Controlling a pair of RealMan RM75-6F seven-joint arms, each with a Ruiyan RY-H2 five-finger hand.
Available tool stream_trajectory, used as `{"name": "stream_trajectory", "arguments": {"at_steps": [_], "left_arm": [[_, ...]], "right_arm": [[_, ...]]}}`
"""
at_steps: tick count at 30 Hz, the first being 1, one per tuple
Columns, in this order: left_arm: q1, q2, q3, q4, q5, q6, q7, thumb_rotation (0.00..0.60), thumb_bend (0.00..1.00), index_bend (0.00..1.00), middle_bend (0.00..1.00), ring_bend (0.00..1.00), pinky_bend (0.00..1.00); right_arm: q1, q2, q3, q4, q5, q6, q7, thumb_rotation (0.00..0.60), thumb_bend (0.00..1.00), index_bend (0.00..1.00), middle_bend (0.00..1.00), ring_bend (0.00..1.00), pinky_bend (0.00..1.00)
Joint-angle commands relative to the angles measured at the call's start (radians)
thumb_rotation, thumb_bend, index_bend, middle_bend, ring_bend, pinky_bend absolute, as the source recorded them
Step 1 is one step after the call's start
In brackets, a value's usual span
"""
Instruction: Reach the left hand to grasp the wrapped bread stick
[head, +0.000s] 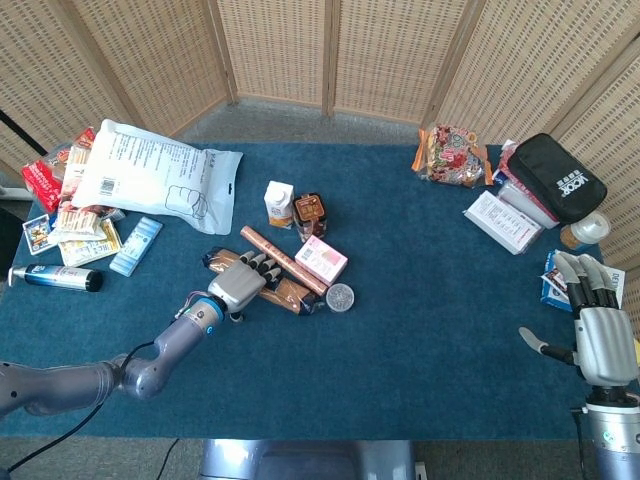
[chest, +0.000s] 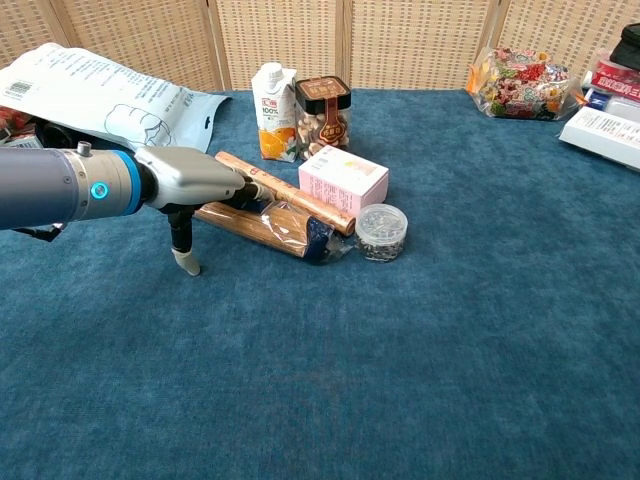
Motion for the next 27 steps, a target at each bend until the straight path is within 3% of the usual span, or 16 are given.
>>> {"name": "stream_trajectory", "arguments": {"at_steps": [1,5,11,14,20,27], "left_arm": [[-0.019,-0.011,-0.001,0.019,-0.024,-0.007,-0.001,0.600,0.07,0.11,0.00,0.00,0.13],[-0.042,-0.024,-0.009,0.027,-0.067,-0.019,-0.016,0.600,0.07,0.17,0.05,0.09,0.22],[-0.070,-0.043,-0.010,0.038,-0.101,-0.007,-0.020,0.600,0.07,0.54,0.47,0.48,0.63],[-0.081,-0.057,-0.001,0.045,-0.109,0.013,-0.005,0.600,0.09,0.72,0.65,0.63,0.79],[-0.097,-0.049,0.013,0.013,-0.127,0.052,0.027,0.600,0.11,0.78,0.74,0.73,0.88],[-0.110,0.049,-0.011,-0.121,-0.132,0.140,0.054,0.600,0.13,0.80,0.77,0.77,0.90]], "right_arm": [[0.000,0.001,-0.001,0.000,0.001,-0.002,0.001,0.600,0.00,0.00,0.00,0.00,0.00],[0.000,0.001,-0.001,-0.001,0.001,-0.003,0.003,0.600,0.00,0.00,0.00,0.00,0.00],[-0.003,0.003,-0.001,-0.001,-0.002,0.002,0.004,0.600,0.00,0.00,0.00,0.00,0.00],[-0.004,0.003,-0.002,-0.003,-0.005,0.004,0.005,0.600,0.00,0.00,0.00,0.00,0.00],[-0.007,0.007,-0.002,-0.004,-0.008,0.010,0.008,0.600,0.00,0.00,0.00,0.00,0.00],[-0.009,0.009,-0.003,-0.006,-0.013,0.013,0.015,0.600,0.00,0.00,0.00,0.00,0.00]]}}
